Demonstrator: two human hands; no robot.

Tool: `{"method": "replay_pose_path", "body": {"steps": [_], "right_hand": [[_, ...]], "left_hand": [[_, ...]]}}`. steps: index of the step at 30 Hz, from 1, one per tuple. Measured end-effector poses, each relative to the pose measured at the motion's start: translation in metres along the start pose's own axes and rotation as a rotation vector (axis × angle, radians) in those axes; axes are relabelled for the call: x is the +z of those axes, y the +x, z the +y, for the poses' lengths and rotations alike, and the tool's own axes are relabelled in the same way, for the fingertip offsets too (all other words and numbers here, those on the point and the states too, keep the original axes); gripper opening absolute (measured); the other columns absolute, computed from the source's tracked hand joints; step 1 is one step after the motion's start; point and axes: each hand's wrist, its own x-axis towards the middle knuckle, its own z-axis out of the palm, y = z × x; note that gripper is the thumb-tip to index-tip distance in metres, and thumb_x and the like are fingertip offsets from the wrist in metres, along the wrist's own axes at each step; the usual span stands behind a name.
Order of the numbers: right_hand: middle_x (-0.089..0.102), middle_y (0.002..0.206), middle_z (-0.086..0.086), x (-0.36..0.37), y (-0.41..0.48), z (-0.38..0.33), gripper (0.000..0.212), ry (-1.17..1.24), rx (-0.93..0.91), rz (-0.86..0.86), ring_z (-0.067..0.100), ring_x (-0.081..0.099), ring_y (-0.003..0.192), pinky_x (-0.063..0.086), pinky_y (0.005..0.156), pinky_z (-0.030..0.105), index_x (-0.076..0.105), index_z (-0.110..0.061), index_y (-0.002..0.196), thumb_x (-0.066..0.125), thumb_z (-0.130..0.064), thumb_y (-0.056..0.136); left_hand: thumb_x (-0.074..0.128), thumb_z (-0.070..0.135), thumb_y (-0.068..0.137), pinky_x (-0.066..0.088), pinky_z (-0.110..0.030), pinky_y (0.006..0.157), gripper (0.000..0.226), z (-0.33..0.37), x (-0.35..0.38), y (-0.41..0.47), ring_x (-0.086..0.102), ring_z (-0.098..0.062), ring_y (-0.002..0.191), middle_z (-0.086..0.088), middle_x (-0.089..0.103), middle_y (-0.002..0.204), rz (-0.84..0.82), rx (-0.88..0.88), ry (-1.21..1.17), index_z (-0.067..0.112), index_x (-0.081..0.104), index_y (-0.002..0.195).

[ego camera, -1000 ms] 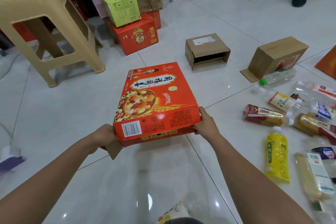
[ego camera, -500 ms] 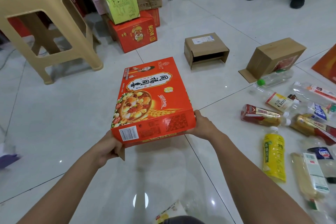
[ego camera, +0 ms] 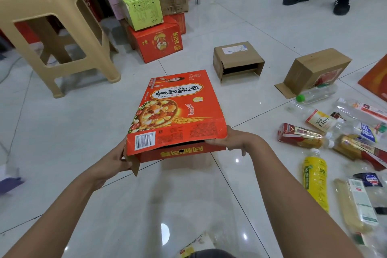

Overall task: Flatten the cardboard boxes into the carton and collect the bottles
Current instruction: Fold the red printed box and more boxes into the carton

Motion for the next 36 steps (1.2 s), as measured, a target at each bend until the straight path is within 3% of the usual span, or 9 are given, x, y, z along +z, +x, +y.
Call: {"method": "replay_pose_path", "body": {"steps": [4, 8, 13, 18, 21, 24, 28, 32, 36], "right_hand": [[0.038, 0.144, 0.004, -0.007, -0.007, -0.01, 0.068, -0.046, -0.05, 0.006, 0.024, 0.048, 0.111, 0.039, 0.058, 0.021, 0.026, -0.026, 0.147, 0.049, -0.055, 0.089], [0.049, 0.14, 0.001, -0.004, -0.005, -0.02, 0.078, 0.014, -0.121, 0.065, 0.025, 0.048, 0.127, 0.044, 0.102, 0.04, 0.042, -0.033, 0.139, 0.057, -0.07, 0.073], [0.049, 0.139, 0.003, 0.011, -0.003, -0.023, 0.07, 0.072, -0.131, 0.11, 0.025, 0.048, 0.127, 0.04, 0.107, 0.037, 0.044, -0.029, 0.138, 0.058, -0.063, 0.079], [0.045, 0.138, -0.008, 0.035, -0.008, -0.028, 0.068, 0.18, -0.128, 0.019, 0.018, 0.049, 0.12, 0.046, 0.092, 0.027, 0.036, -0.024, 0.142, 0.052, -0.059, 0.086], [0.037, 0.151, -0.001, 0.057, -0.008, -0.032, 0.09, 0.277, -0.02, -0.03, 0.028, 0.048, 0.129, 0.042, 0.097, 0.052, 0.03, -0.021, 0.147, 0.046, -0.075, 0.076], [0.03, 0.155, -0.005, 0.078, -0.004, -0.025, 0.089, 0.417, 0.0, -0.011, 0.03, 0.042, 0.134, 0.04, 0.1, 0.058, 0.023, -0.032, 0.148, 0.047, -0.076, 0.075], [0.026, 0.156, -0.005, 0.088, -0.001, -0.007, 0.084, 0.547, 0.032, 0.01, 0.028, 0.039, 0.136, 0.038, 0.103, 0.058, 0.017, -0.031, 0.15, 0.047, -0.07, 0.081], [0.02, 0.157, -0.002, 0.078, 0.003, 0.004, 0.085, 0.722, -0.051, 0.258, 0.021, 0.024, 0.143, 0.031, 0.11, 0.04, 0.012, -0.022, 0.151, 0.058, -0.051, 0.086], [-0.005, 0.161, -0.006, 0.075, 0.016, -0.004, 0.111, 0.278, -0.225, 0.497, 0.015, -0.008, 0.148, 0.008, 0.118, 0.05, 0.002, -0.034, 0.151, 0.072, -0.06, 0.068]], "left_hand": [[0.048, -0.004, 0.096, 0.048, -0.04, 0.093, 0.064, -0.003, 0.002, 0.001, 0.044, -0.027, 0.127, -0.004, 0.048, 0.133, 0.097, 0.005, 0.001, 0.033, 0.03, 0.146], [0.044, 0.007, 0.1, 0.046, -0.045, 0.095, 0.043, -0.002, 0.016, 0.003, 0.05, -0.03, 0.121, -0.009, 0.053, 0.13, 0.307, 0.018, -0.054, 0.02, 0.041, 0.141], [0.038, 0.039, 0.101, 0.045, -0.048, 0.098, 0.039, 0.014, 0.035, 0.012, 0.054, -0.034, 0.115, -0.009, 0.058, 0.117, 0.696, -0.084, -0.277, 0.017, 0.052, 0.129], [0.038, 0.04, 0.099, 0.051, -0.047, 0.084, 0.028, 0.043, 0.069, 0.014, 0.057, -0.026, 0.107, -0.007, 0.059, 0.119, 0.491, -0.009, -0.781, 0.023, 0.055, 0.112], [0.021, 0.067, 0.092, 0.041, -0.061, 0.095, 0.061, 0.055, 0.085, 0.027, 0.05, -0.03, 0.115, -0.005, 0.055, 0.124, 0.383, -0.067, -1.014, 0.027, 0.052, 0.126], [0.017, 0.076, 0.086, 0.037, -0.064, 0.101, 0.079, 0.051, 0.096, 0.048, 0.05, -0.037, 0.12, -0.011, 0.054, 0.127, 0.34, -0.181, -1.212, 0.024, 0.042, 0.14], [0.039, 0.034, 0.102, 0.042, -0.06, 0.095, 0.046, 0.025, 0.116, 0.061, 0.051, -0.038, 0.122, -0.016, 0.056, 0.129, 0.399, -0.257, -1.222, 0.011, 0.038, 0.142], [0.036, 0.028, 0.104, 0.042, -0.054, 0.101, 0.04, 0.003, 0.13, 0.042, 0.051, -0.035, 0.125, -0.014, 0.056, 0.129, 0.497, -0.18, -1.03, 0.013, 0.04, 0.141], [0.036, 0.03, 0.103, 0.039, -0.051, 0.107, 0.038, -0.005, 0.13, 0.01, 0.054, -0.031, 0.122, -0.006, 0.059, 0.118, 0.565, -0.056, -0.789, 0.017, 0.045, 0.137]]}}
